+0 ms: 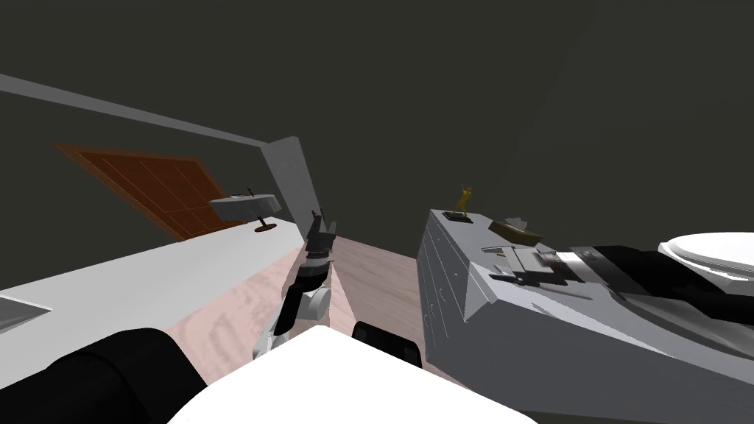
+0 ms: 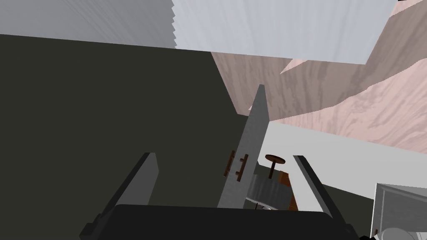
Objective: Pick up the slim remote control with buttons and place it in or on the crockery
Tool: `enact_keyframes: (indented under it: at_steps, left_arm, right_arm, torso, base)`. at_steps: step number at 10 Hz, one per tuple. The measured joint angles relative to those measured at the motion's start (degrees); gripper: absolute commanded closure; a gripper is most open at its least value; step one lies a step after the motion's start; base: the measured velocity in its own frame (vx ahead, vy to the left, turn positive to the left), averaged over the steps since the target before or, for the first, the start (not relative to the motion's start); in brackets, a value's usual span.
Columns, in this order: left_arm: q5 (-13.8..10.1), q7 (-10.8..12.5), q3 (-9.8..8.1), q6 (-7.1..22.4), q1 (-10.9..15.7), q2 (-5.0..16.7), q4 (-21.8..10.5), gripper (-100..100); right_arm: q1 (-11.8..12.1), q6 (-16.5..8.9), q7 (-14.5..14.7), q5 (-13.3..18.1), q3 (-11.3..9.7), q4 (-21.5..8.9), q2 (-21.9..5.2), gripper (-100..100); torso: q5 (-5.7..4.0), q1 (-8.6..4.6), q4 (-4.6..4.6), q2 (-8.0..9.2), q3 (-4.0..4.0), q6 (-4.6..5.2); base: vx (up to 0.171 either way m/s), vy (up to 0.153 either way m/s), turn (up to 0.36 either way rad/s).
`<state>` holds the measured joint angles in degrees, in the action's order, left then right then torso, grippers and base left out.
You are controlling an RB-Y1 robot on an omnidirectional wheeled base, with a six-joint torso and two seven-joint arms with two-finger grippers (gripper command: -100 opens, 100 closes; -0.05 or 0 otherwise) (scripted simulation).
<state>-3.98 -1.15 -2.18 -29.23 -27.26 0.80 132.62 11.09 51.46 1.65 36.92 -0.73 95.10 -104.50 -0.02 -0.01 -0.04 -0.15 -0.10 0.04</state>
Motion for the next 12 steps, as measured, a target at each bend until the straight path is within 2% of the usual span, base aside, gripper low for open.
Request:
enact_keyframes:
  at_steps: [1,2,3,4,5,6,7,8,9,10,11,12]
  left_arm:
    - [0.0,0.0,0.0,0.0,0.0,0.0,0.0,0]
    - [0.0,0.0,0.0,0.0,0.0,0.0,0.0,0]
    - [0.0,0.0,0.0,0.0,0.0,0.0,0.0,0]
    - [0.0,0.0,0.0,0.0,0.0,0.0,0.0,0]
    - [0.0,0.0,0.0,0.0,0.0,0.0,0.0,0]
    - [0.0,0.0,0.0,0.0,0.0,0.0,0.0,0]
    - [0.0,0.0,0.0,0.0,0.0,0.0,0.0,0]
    - [0.0,0.0,0.0,0.0,0.0,0.0,0.0,0]
    - [0.0,0.0,0.0,0.0,0.0,0.0,0.0,0]
    - [0.0,0.0,0.0,0.0,0.0,0.0,0.0,0]
    - [0.0,0.0,0.0,0.0,0.0,0.0,0.0,0]
    - [0.0,0.0,0.0,0.0,0.0,0.0,0.0,0]
  right_arm:
    - [1.7,0.2,0.4,0.2,0.6,-0.3,-2.0,-100]
    - [0.8,0.5,0.4,0.8,-0.3,-0.6,-3.1,-100]
    - [-2.8,1.5,-0.3,3.2,-3.8,-1.4,-3.6,-100]
    - [-1.9,1.8,-0.2,3.4,-3.2,-1.5,-4.8,-100]
    - [-1.4,2.4,-0.6,4.5,-2.1,-1.8,-4.3,-100]
    - [0.6,2.0,0.2,2.7,-1.5,-1.8,-5.7,-100]
    - [1.1,3.0,-0.2,5.2,-0.6,-2.4,-5.5,-100]
    - [-0.3,5.4,-2.9,10.4,0.9,-2.6,-2.9,-100]
    - [-7.4,5.3,-3.6,11.5,-7.1,-2.5,-2.9,-100]
    - [-8.7,4.8,-3.4,12.4,-7.2,-2.8,-2.7,-100]
    - [-7.5,4.0,-2.0,11.3,-5.4,-3.1,-3.8,-100]
    - [-2.6,1.2,1.8,5.7,-3.4,-2.5,-8.2,-100]
  torso:
    - [0.0,-0.01,0.0,-0.01,0.0,0.0]
    - [-0.01,-0.03,0.0,0.01,0.01,0.0]
    - [-0.03,-0.08,0.0,-0.02,-0.01,0.01]
    - [-0.02,-0.08,0.0,0.01,0.0,0.0]
    - [-0.04,-0.06,0.02,0.12,0.06,0.01]
    - [-0.02,-0.03,0.05,0.21,0.12,0.01]
    - [-0.03,-0.05,0.04,0.14,0.09,0.02]
    - [-0.05,-0.09,0.03,0.1,0.06,0.01]
    - [-0.04,-0.08,0.02,0.13,0.07,0.01]
    - [-0.02,-0.06,0.05,0.19,0.11,0.0]
    - [-0.01,-0.03,0.06,0.24,0.14,0.01]
    - [0.02,0.01,0.06,0.25,0.15,0.0]
  base:
    - [0.053,-0.001,0.001]
    - [0.068,-0.012,0.001]
    - [0.056,-0.012,0.0]
    - [0.018,-0.002,0.003]
    - [0.0,0.0,0.0]
    - [0.032,-0.001,-0.002]
    - [0.046,-0.006,-0.003]
    - [0.023,-0.005,0.0]
    - [0.0,0.0,0.0]
    - [0.0,0.0,0.0]
    - [0.0,0.0,0.0]
    - [0.0,0.0,0.0]
